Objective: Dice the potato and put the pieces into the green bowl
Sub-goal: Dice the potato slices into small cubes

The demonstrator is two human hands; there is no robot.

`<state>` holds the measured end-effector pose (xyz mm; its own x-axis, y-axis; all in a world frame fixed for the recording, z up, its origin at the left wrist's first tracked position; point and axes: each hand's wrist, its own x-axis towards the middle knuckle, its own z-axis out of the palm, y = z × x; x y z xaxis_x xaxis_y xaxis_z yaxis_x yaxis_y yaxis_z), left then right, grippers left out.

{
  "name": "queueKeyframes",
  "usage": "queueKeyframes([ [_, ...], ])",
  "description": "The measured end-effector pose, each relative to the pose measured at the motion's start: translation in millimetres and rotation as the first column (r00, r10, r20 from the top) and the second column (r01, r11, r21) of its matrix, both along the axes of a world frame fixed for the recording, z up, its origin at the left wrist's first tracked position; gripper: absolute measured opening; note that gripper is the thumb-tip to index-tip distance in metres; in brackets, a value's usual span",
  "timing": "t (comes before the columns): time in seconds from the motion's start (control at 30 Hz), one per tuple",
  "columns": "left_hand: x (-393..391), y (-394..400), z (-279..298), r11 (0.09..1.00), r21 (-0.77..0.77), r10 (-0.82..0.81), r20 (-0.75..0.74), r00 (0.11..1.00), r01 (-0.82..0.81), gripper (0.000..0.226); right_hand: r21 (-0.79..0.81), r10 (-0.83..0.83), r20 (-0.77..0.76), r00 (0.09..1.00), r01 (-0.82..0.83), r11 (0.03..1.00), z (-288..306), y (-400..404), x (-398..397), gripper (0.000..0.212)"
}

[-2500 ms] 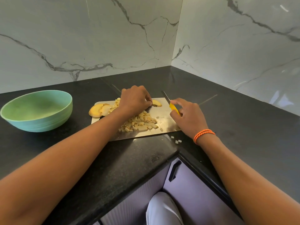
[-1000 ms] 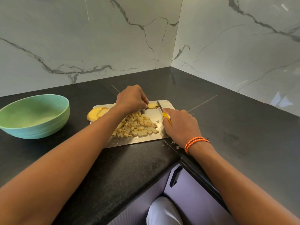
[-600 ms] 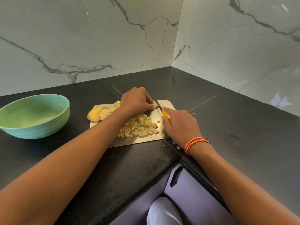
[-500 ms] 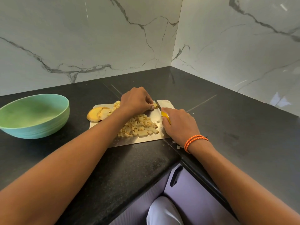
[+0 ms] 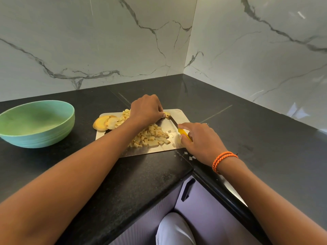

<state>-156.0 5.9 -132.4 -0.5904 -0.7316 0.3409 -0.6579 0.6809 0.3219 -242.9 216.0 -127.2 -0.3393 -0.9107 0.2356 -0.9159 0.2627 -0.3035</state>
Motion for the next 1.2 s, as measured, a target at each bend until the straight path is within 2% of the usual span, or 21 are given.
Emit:
queueKeyframes([
  [0.4,1.9,-0.1,5.4,0.999,0.050,0.019,0.022,1.000,-0.020,0.018,-0.040,-0.054,-0.010,0.998,0.054,0.998,2.4,-7.8,3.1,0.043],
  [0.53,3.3,-2.8,4.3,0.998,0.060,0.034,-0.019,0.999,-0.033,0.026,-0.106,-0.065,-0.032,0.997,0.062,0.992,7.0,-18.9,-2.2,0.041],
  [0.8,2.6,-1.8,1.2,0.999,0.048,0.007,-0.016,1.000,-0.006,0.019,-0.233,-0.080,0.005,0.997,0.079,0.969,0.2,-33.2,-11.1,0.043],
  [0.97,2.2,-2.2,-0.3,1.000,0.030,0.004,-0.022,1.000,-0.004,0.031,-0.200,-0.075,0.044,0.996,0.082,0.976,-10.6,-31.9,-10.6,0.043],
  [1.2,-0.6,-0.8,-1.7,0.999,0.012,0.030,-0.026,0.999,-0.030,0.027,-0.163,-0.054,0.027,0.998,0.057,0.985,-15.2,-34.9,-6.8,0.046],
])
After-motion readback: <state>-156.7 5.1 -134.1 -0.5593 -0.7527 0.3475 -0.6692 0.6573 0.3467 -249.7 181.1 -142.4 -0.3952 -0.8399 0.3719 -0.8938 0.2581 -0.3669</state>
